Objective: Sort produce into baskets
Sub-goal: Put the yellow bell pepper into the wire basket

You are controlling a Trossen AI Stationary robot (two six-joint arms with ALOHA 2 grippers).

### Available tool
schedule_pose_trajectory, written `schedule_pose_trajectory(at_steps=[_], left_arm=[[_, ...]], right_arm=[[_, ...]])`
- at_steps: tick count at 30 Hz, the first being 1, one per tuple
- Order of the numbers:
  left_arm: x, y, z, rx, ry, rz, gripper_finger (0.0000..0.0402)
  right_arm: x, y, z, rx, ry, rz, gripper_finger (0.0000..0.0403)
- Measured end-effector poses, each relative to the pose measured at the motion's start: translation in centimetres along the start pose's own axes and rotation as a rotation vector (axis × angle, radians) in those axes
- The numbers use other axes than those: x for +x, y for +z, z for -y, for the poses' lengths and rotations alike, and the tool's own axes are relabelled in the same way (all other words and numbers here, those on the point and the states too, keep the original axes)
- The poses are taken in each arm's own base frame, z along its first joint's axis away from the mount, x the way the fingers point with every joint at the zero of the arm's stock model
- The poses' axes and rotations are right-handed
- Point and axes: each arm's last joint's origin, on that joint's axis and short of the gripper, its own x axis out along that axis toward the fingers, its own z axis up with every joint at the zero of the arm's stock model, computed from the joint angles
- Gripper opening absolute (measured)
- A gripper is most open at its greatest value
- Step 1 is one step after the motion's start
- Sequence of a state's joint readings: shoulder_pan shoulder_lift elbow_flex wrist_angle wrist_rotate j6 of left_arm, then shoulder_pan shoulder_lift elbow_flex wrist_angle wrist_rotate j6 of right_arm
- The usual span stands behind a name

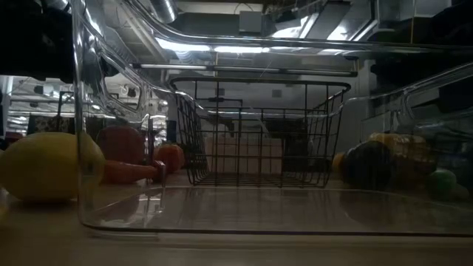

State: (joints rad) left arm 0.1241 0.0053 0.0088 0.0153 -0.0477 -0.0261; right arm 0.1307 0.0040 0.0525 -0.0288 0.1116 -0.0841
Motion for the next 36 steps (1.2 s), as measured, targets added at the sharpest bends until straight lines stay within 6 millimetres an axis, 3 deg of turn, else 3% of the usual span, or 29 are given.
schedule_pose_trajectory(at_steps=[15, 22, 28, 36], left_arm=[[0.0, 0.0, 0.0, 0.0, 0.0, 0.0, 0.0004], [0.0, 0.0, 0.0, 0.0, 0.0, 0.0, 0.0004], [0.0, 0.0, 0.0, 0.0, 0.0, 0.0, 0.0004], [0.0, 0.0, 0.0, 0.0, 0.0, 0.0, 0.0004]], right_arm=[[0.0, 0.1, 0.0, 0.006, 0.0, 0.005, 0.0372], [0.0, 0.4, 0.2, 0.199, -0.046, 0.036, 0.0372], [-0.1, 0.4, 0.4, 0.228, -0.134, 0.044, 0.0372], [-0.6, 3.0, 0.7, 0.259, -0.128, 0.081, 0.0372]])
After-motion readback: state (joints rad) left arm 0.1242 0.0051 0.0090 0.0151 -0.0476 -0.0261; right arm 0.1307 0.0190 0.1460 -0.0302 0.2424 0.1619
